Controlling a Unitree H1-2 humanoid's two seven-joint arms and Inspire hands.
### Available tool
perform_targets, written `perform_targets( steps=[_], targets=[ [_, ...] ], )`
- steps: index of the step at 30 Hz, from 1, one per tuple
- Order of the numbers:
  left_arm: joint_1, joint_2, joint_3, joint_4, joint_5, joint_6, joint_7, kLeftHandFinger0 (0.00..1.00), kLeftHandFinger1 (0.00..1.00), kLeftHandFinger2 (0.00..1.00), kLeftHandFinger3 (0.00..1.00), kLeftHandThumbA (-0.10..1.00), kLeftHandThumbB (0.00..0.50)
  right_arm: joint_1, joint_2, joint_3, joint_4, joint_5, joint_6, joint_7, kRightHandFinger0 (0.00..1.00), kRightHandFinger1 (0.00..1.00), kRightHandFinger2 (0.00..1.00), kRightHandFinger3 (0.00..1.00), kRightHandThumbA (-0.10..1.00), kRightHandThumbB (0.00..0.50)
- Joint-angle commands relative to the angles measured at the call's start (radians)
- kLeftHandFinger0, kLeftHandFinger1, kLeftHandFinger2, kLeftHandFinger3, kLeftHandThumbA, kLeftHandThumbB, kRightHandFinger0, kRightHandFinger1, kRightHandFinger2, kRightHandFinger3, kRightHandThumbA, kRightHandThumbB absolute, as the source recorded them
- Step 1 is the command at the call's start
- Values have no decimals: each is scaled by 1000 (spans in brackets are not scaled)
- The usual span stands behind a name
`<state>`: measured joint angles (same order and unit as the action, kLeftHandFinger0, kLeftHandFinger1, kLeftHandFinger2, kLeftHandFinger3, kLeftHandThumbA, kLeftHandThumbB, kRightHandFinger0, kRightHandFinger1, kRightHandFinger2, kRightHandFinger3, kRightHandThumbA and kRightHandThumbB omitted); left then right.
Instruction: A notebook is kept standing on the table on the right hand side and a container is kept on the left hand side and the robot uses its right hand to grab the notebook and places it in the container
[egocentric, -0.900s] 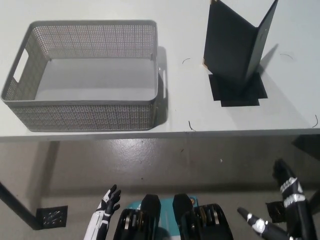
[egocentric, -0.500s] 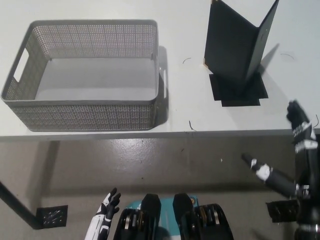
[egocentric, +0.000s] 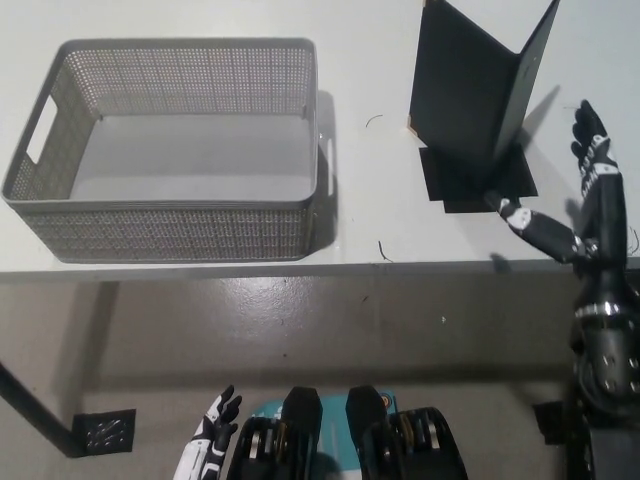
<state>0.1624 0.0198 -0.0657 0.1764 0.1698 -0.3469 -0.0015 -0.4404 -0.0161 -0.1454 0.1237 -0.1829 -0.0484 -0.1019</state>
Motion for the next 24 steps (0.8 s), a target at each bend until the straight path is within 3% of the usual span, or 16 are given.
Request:
perform_targets(
  steps=[1, 3, 6, 12, 20, 24],
  targets=[
    [10, -1, -6, -7, 12, -50, 21, 1000, 1000, 1000, 1000, 1000, 377, -107, -17, -25, 98, 29, 11, -54, 1000, 1000, 1000, 1000, 1000, 432],
    [9, -2, -5, -5, 0, -51, 15, 1000, 1000, 1000, 1000, 1000, 394, -167, -26, -24, 195, 16, 7, -71, 1000, 1000, 1000, 1000, 1000, 453],
    [18, -5, -7, -4, 1, -54, 15, 1000, 1000, 1000, 1000, 1000, 399, -212, -34, -26, 284, 38, -18, -67, 1000, 1000, 1000, 1000, 1000, 423],
    [25, -4, -8, -2, -7, -66, 10, 1000, 1000, 1000, 1000, 1000, 391, -342, -54, -43, 490, 72, -39, -88, 1000, 1000, 1000, 1000, 1000, 479],
    [44, -4, -14, -1, -18, -77, 0, 1000, 1000, 1000, 1000, 1000, 413, -508, -54, -73, 729, 122, -45, -129, 1000, 1000, 1000, 1000, 1000, 500],
    [54, -5, -18, 5, -22, -87, -2, 1000, 1000, 1000, 1000, 1000, 433, -611, -59, -110, 887, 187, -78, -103, 1000, 1000, 1000, 1000, 1000, 488]
  ],
)
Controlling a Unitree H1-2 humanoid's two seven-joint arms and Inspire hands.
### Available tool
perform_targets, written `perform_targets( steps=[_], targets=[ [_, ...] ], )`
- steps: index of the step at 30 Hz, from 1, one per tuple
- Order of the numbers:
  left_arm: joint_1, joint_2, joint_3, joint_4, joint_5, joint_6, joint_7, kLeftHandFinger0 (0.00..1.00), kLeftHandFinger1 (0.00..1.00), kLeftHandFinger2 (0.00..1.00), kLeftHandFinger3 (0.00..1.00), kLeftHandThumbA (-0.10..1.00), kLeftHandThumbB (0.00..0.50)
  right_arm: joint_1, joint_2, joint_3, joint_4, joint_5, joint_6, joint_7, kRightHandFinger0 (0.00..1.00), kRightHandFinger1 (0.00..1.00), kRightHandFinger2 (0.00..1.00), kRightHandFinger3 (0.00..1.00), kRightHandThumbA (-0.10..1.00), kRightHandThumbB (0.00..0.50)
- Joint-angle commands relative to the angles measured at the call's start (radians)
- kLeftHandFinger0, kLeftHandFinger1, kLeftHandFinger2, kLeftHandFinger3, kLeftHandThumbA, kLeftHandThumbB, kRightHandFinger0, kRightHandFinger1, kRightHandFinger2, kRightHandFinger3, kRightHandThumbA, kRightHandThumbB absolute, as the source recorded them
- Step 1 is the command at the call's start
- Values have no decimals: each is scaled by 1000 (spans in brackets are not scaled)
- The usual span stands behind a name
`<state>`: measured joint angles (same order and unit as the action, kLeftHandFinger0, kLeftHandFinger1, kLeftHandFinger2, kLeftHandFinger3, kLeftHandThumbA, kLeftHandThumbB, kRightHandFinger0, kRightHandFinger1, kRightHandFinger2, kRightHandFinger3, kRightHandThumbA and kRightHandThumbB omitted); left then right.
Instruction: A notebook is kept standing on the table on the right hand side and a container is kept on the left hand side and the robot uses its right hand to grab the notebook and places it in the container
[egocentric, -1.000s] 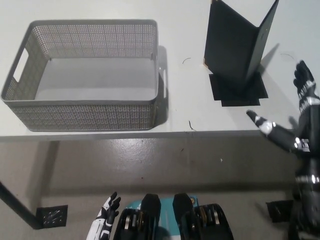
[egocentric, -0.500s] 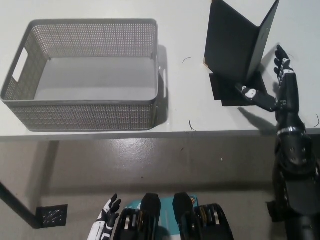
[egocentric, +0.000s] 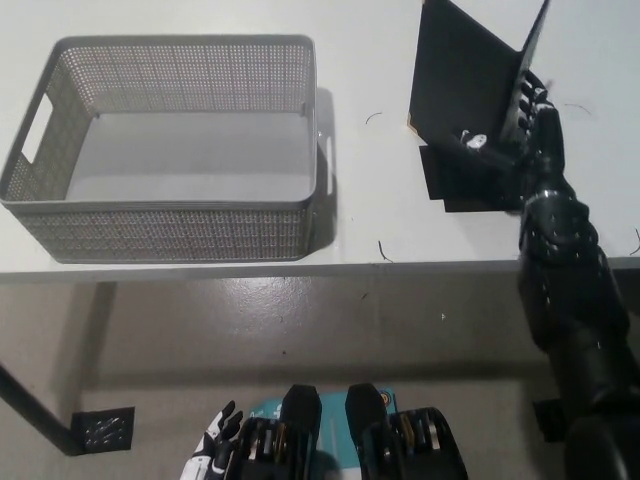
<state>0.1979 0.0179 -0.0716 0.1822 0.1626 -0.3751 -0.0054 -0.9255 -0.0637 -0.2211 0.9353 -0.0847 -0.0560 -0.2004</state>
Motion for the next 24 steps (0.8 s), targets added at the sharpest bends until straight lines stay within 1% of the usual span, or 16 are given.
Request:
perform_targets(
  steps=[1, 3, 5, 6, 7, 8, 9, 10, 11, 12, 13, 14, 15, 17, 19, 24],
  targets=[
    [22, -4, -14, 4, -8, -62, 5, 1000, 1000, 1000, 1000, 1000, 438, -153, -10, -51, 110, 115, -81, 11, 1000, 1000, 1000, 1000, 1000, 495],
    [23, -3, -15, 1, -6, -60, 5, 1000, 1000, 1000, 1000, 1000, 440, -205, -9, -56, 161, 119, -87, 9, 1000, 1000, 1000, 1000, 1000, 484],
    [22, -2, -16, 7, -6, -71, 4, 1000, 1000, 1000, 1000, 1000, 434, -246, 7, -81, 173, 140, -78, -32, 1000, 1000, 1000, 1000, 980, 439],
    [21, -4, -18, 12, 1, -78, 10, 1000, 1000, 1000, 1000, 1000, 439, -275, 19, -118, 194, 174, -96, -73, 1000, 1000, 1000, 1000, 828, 400],
    [22, -8, -19, 18, 5, -82, 14, 1000, 1000, 1000, 1000, 1000, 442, -306, 25, -146, 218, 190, -106, -130, 1000, 1000, 1000, 1000, 713, 402],
    [23, -8, -19, 18, 2, -81, 12, 1000, 1000, 1000, 1000, 1000, 443, -323, 27, -159, 228, 190, -97, -170, 955, 938, 1000, 1000, 689, 403],
    [25, -8, -20, 20, 2, -88, 12, 1000, 1000, 1000, 1000, 1000, 440, -348, 32, -182, 248, 193, -112, -246, 85, 105, 272, 388, 295, 274],
    [26, -6, -19, 17, 2, -86, 12, 1000, 1000, 1000, 1000, 1000, 438, -356, 34, -184, 247, 185, -123, -273, 17, 27, 187, 178, 225, 249],
    [26, -6, -19, 17, 3, -86, 12, 1000, 1000, 1000, 1000, 1000, 431, -355, 41, -193, 225, 190, -147, -271, 1, 8, 205, 90, -56, 213],
    [26, -3, -18, 14, 5, -82, 12, 1000, 1000, 1000, 1000, 1000, 431, -347, 47, -204, 200, 207, -174, -240, 0, 0, 244, 139, -98, 150],
    [26, -1, -18, 13, 7, -80, 11, 1000, 1000, 1000, 1000, 1000, 420, -339, 52, -210, 179, 217, -189, -219, 0, 16, 343, 286, -100, 120],
    [24, 1, -17, 14, 9, -79, 11, 1000, 1000, 1000, 1000, 1000, 421, -331, 58, -214, 154, 227, -198, -198, 0, 67, 478, 455, -100, 108],
    [21, 3, -16, 14, 12, -75, 12, 1000, 1000, 1000, 1000, 1000, 422, -329, 59, -213, 146, 230, -198, -189, 0, 94, 532, 514, -100, 92],
    [21, 2, -17, 30, 15, -88, 15, 1000, 1000, 1000, 1000, 1000, 413, -306, 71, -212, 91, 244, -190, -163, 0, 178, 627, 724, -100, 70],
    [21, 0, -16, 37, 17, -90, 18, 1000, 1000, 1000, 1000, 1000, 413, -282, 80, -207, 30, 256, -175, -150, 0, 230, 639, 727, -100, 77],
    [31, -1, -11, 44, 23, -85, 24, 1000, 1000, 1000, 1000, 1000, 415, -241, 95, -215, -57, 305, -137, -130, 0, 222, 623, 714, -100, 76]
  ],
)
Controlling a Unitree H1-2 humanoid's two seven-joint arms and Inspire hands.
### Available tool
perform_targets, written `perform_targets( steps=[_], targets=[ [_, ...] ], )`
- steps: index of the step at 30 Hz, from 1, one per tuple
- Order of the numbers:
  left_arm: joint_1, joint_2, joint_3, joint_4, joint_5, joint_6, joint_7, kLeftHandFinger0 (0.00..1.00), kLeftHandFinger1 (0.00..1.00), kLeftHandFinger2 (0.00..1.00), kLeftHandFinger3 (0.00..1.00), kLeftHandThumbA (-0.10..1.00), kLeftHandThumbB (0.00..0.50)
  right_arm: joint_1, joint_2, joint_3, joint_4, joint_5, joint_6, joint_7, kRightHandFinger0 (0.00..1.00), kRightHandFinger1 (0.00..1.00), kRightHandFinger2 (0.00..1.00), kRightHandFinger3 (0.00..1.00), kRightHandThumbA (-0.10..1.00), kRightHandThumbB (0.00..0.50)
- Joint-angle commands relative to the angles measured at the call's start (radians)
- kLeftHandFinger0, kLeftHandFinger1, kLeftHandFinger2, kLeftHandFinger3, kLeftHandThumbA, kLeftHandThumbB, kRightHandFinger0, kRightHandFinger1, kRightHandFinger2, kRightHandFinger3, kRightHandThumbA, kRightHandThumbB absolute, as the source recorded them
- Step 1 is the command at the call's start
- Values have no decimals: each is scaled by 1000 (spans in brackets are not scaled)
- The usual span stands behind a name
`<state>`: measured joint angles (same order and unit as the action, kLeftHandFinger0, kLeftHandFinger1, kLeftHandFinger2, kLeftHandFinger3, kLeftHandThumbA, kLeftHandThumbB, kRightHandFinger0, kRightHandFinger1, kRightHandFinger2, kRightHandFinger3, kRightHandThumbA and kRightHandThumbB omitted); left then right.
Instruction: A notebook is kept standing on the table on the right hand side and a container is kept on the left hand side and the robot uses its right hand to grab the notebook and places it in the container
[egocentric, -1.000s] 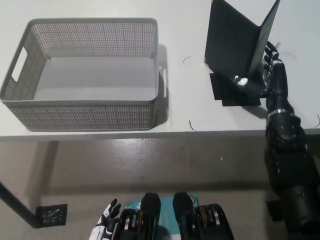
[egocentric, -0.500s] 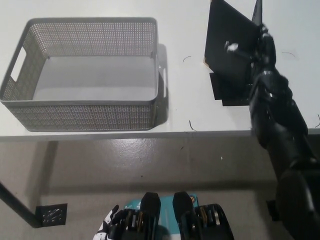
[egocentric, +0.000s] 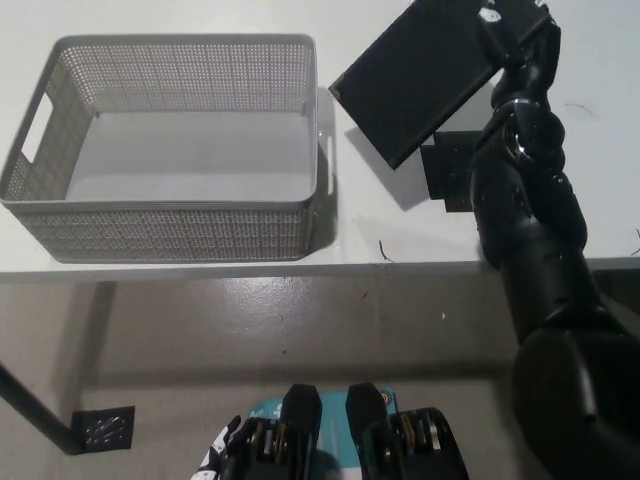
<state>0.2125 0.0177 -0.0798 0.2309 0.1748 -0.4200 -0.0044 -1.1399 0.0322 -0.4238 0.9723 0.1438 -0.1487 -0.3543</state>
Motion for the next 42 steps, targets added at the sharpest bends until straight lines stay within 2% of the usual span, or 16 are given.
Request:
perform_targets(
  steps=[1, 4, 6, 7, 8, 12, 19, 23, 26, 29, 32, 34, 35, 36, 39, 42],
  targets=[
    [16, -1, -2, -5, 10, -39, 23, 1000, 1000, 1000, 1000, 1000, 416, -21, 1, -13, -107, 84, -42, 26, 0, 222, 620, 710, -100, 76],
    [32, -1, -1, -9, 6, -36, 19, 1000, 1000, 1000, 1000, 1000, 421, 9, 21, -22, -174, 130, -10, 45, 0, 223, 615, 714, -100, 76],
    [35, -3, -2, -16, 5, -23, 17, 1000, 1000, 1000, 1000, 1000, 424, 16, 39, -27, -244, 162, 37, 41, 0, 236, 653, 724, -100, 72],
    [45, -2, -5, -23, 11, -20, 16, 1000, 1000, 1000, 1000, 1000, 419, 31, 61, -17, -332, 163, 95, 15, 0, 227, 692, 727, -100, 52],
    [51, -2, -6, -30, 17, -13, 17, 1000, 1000, 1000, 1000, 1000, 421, 37, 75, -10, -378, 173, 110, 15, 0, 185, 684, 714, -100, 44],
    [47, -3, -6, -24, 21, -19, 19, 1000, 1000, 1000, 1000, 1000, 411, 23, 129, 2, -534, 236, 186, 5, 0, 222, 727, 764, -100, 47],
    [63, -7, -14, -15, 28, -23, 18, 1000, 1000, 1000, 1000, 1000, 423, -13, 200, 25, -638, 248, 239, -42, 0, 179, 701, 691, -100, 51],
    [67, -5, -25, -6, 28, -35, 14, 1000, 1000, 1000, 1000, 1000, 418, -23, 235, 41, -603, 236, 213, -49, 0, 187, 724, 692, -100, 46],
    [60, -5, -29, 3, 24, -42, 15, 1000, 1000, 1000, 1000, 1000, 413, -30, 248, 67, -548, 201, 174, -50, 0, 183, 696, 685, -100, 48],
    [55, -3, -36, 11, 31, -48, 17, 1000, 1000, 1000, 1000, 1000, 421, -44, 263, 102, -444, 155, 104, -51, 0, 235, 730, 677, -100, 58],
    [57, -4, -41, 9, 36, -49, 18, 1000, 1000, 1000, 1000, 1000, 418, -53, 260, 156, -338, 78, 49, -74, 0, 256, 729, 724, -100, 60],
    [58, -7, -44, 8, 43, -48, 21, 1000, 1000, 1000, 1000, 1000, 421, -67, 252, 216, -229, -2, 16, -113, 0, 146, 579, 705, -100, 47],
    [59, -6, -46, 7, 45, -50, 25, 1000, 1000, 1000, 1000, 1000, 412, -75, 245, 256, -168, -53, 1, -137, 0, 72, 498, 652, -100, 48],
    [58, -6, -47, 5, 46, -50, 26, 1000, 1000, 1000, 1000, 1000, 407, -88, 240, 283, -118, -85, 0, -169, 0, 35, 468, 633, -100, 64],
    [55, -5, -51, 2, 37, -50, 18, 1000, 1000, 1000, 1000, 1000, 396, -121, 233, 325, 1, -105, -38, -203, 0, 21, 488, 690, -100, 73],
    [56, -8, -58, 1, 40, -50, 14, 1000, 1000, 1000, 1000, 1000, 402, -165, 227, 363, 125, -132, -82, -262, 0, 10, 483, 646, -100, 93]
  ],
)
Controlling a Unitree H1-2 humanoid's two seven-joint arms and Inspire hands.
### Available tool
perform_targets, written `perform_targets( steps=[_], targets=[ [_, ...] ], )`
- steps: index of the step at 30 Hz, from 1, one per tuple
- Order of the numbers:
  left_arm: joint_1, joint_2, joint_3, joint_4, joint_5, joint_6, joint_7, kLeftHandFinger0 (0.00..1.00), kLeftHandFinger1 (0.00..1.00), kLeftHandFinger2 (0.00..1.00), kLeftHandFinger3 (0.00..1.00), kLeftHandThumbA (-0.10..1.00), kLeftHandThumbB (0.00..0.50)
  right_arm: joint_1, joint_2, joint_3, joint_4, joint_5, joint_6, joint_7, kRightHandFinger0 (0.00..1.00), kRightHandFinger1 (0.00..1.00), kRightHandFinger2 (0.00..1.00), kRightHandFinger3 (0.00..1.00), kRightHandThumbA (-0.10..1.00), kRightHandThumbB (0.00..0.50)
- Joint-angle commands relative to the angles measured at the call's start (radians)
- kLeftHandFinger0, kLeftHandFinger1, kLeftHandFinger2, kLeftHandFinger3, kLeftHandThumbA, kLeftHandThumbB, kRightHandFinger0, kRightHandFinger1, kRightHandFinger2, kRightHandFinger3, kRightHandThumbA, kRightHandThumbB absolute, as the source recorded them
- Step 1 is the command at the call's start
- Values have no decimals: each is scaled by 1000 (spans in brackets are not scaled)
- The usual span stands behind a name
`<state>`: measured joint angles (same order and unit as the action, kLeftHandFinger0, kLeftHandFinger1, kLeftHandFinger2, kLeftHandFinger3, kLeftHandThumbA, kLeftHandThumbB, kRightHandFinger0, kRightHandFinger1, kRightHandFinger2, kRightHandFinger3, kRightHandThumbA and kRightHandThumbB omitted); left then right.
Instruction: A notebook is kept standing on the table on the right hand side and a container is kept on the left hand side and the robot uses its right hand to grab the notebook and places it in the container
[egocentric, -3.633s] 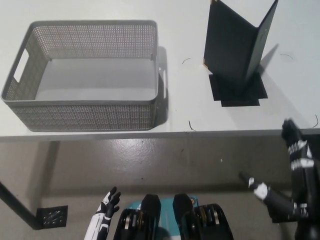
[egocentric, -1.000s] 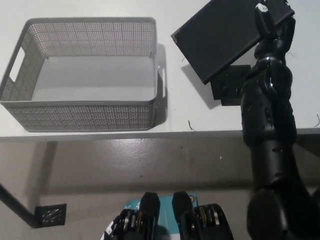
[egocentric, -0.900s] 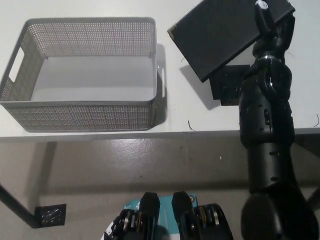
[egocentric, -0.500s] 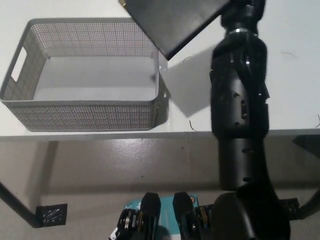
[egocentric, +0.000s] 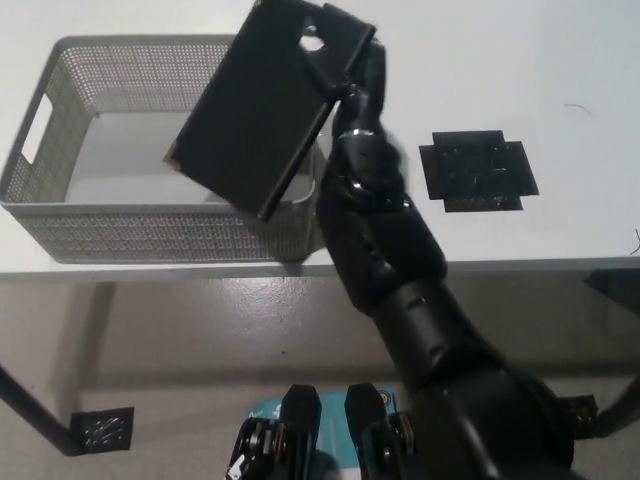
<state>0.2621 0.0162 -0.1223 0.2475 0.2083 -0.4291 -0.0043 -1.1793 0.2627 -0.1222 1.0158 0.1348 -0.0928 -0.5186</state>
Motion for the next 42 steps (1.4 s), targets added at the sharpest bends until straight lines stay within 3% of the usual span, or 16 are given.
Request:
perform_targets(
  steps=[1, 2, 3, 4, 5, 6, 7, 9, 11, 22, 26, 28, 31, 33, 37, 42],
  targets=[
    [5, -5, -20, -15, 10, -41, 15, 1000, 1000, 1000, 1000, 1000, 397, -137, 0, 64, 106, -119, -146, -101, 0, 0, 445, 600, -100, 108],
    [4, -6, -21, -14, 11, -41, 12, 1000, 1000, 1000, 1000, 1000, 404, -146, 1, 73, 121, -119, -146, -98, 0, 23, 464, 626, 4, 133],
    [5, -6, -22, -15, 7, -40, 7, 1000, 1000, 1000, 1000, 1000, 406, -141, -1, 89, 118, -121, -156, -59, 265, 363, 810, 964, 293, 235],
    [6, -5, -24, -18, 1, -38, 2, 1000, 1000, 1000, 1000, 1000, 406, -130, -3, 107, 107, -124, -173, -2, 304, 371, 741, 995, 434, 247],
    [6, -6, -27, -20, 7, -35, 3, 1000, 1000, 1000, 1000, 1000, 408, -118, -4, 102, 88, -71, -183, 131, 844, 980, 1000, 1000, 617, 368],
    [5, -8, -30, -20, 16, -37, 8, 1000, 1000, 1000, 1000, 1000, 409, -111, -10, 109, 71, -20, -184, 294, 1000, 1000, 1000, 1000, 749, 476],
    [6, -8, -31, -22, 19, -36, 8, 1000, 1000, 1000, 1000, 1000, 407, -109, -14, 126, 61, -27, -177, 323, 1000, 1000, 1000, 1000, 833, 498],
    [6, -6, -33, -24, 18, -38, 5, 1000, 1000, 1000, 1000, 1000, 395, -106, -25, 178, 20, -73, -158, 344, 1000, 1000, 1000, 1000, 951, 480],
    [4, -4, -34, -22, 14, -40, 3, 1000, 1000, 1000, 1000, 1000, 405, -109, -29, 200, -32, -90, -153, 332, 1000, 1000, 1000, 1000, 1000, 453],
    [-3, 6, -55, -22, 29, -40, 4, 1000, 1000, 1000, 1000, 1000, 369, -127, -88, 210, -328, -96, -43, 309, 1000, 1000, 1000, 1000, 1000, 500],
    [-10, -4, -56, -7, 13, -41, 14, 1000, 1000, 1000, 1000, 1000, 389, -50, -144, 224, -561, -114, 21, 347, 1000, 1000, 1000, 1000, 1000, 477],
    [-11, -6, -49, -2, 8, -40, 13, 1000, 1000, 1000, 1000, 1000, 406, 14, -170, 207, -717, -57, 56, 390, 1000, 1000, 1000, 1000, 1000, 499],
    [-28, 2, -36, 1, 10, -41, 24, 1000, 1000, 1000, 1000, 1000, 406, 105, -238, 190, -954, -25, 92, 424, 1000, 1000, 1000, 1000, 1000, 445],
    [-44, 7, -24, 5, 8, -41, 25, 1000, 1000, 1000, 1000, 1000, 413, 190, -309, 166, -1158, 10, 181, 440, 1000, 1000, 1000, 1000, 984, 455],
    [-64, 7, -8, 7, -13, -27, 24, 1000, 1000, 1000, 1000, 1000, 429, 378, -455, 117, -1420, 45, 225, 473, 1000, 1000, 1000, 1000, 1000, 437],
    [-78, 13, -5, -7, -19, -8, 14, 1000, 1000, 1000, 1000, 1000, 415, 781, -582, 84, -1669, 4, 132, 495, 1000, 1000, 1000, 1000, 1000, 421]
  ],
)
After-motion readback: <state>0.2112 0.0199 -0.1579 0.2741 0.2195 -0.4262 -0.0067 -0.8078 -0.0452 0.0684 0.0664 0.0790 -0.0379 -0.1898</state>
